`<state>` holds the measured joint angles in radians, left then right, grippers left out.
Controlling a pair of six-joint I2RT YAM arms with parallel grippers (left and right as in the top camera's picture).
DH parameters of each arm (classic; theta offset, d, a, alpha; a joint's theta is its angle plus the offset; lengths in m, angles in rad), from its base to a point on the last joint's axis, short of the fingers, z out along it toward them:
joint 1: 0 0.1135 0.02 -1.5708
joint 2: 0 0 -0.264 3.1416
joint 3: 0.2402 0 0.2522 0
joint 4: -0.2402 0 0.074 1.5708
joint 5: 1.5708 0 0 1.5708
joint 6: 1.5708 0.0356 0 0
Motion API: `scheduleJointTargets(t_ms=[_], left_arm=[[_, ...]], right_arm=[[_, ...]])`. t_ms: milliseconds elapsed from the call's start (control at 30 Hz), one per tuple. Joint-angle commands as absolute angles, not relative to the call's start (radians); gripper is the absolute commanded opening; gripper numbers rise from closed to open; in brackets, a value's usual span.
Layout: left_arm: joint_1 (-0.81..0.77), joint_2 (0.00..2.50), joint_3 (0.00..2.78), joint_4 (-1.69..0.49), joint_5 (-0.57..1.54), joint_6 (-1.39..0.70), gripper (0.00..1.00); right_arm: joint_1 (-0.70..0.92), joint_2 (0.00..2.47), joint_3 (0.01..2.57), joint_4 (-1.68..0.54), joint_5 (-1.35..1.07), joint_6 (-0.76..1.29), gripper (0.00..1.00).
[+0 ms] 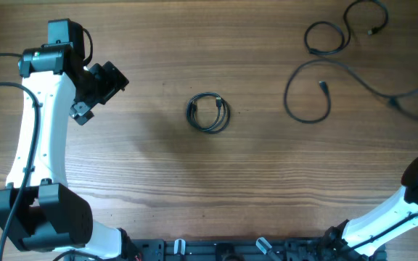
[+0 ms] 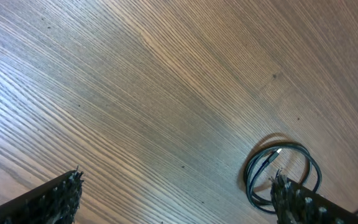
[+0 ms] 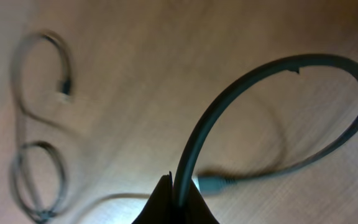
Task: Untangle cables
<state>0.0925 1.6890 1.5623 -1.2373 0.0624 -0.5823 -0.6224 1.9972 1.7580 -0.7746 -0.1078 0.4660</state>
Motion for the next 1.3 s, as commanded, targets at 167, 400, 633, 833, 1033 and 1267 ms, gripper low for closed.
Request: scheduleJointTargets(t_ms=[167,400,633,833,1033,1267], left_arm=[[0.094,1.697,1.569,-1.225,0.071,-0.585,1.00],[0.094,1.697,1.569,-1.224,0.071,-0.585,1.00],[0.094,1.697,1.569,-1.223,0.071,-0.585,1.00],[0.094,1.697,1.569,-1.223,0.071,-0.585,1.00],[0.094,1.697,1.569,-1.223,0.071,-0.585,1.00],[0.094,1.697,1.569,-1.221,0.071,-0.585,1.00]], right_arm=[[-0.554,2.006,1.773,-0.731,-0.175,0.470,0.04],[-0.518,2.006,1.773,-0.894,0.289,0.500,0.05],[-0.515,2.009,1.772,-0.907,0.158,0.498,0.57],[-0.503,2.009,1.772,-0.957,-0.276,0.339,0.71],[-0.296,2.011,1.746,-1.071,-0.315,0.156,0.72],[-0.008,2.011,1.488,-0.827,-0.156,0.082,1.00]])
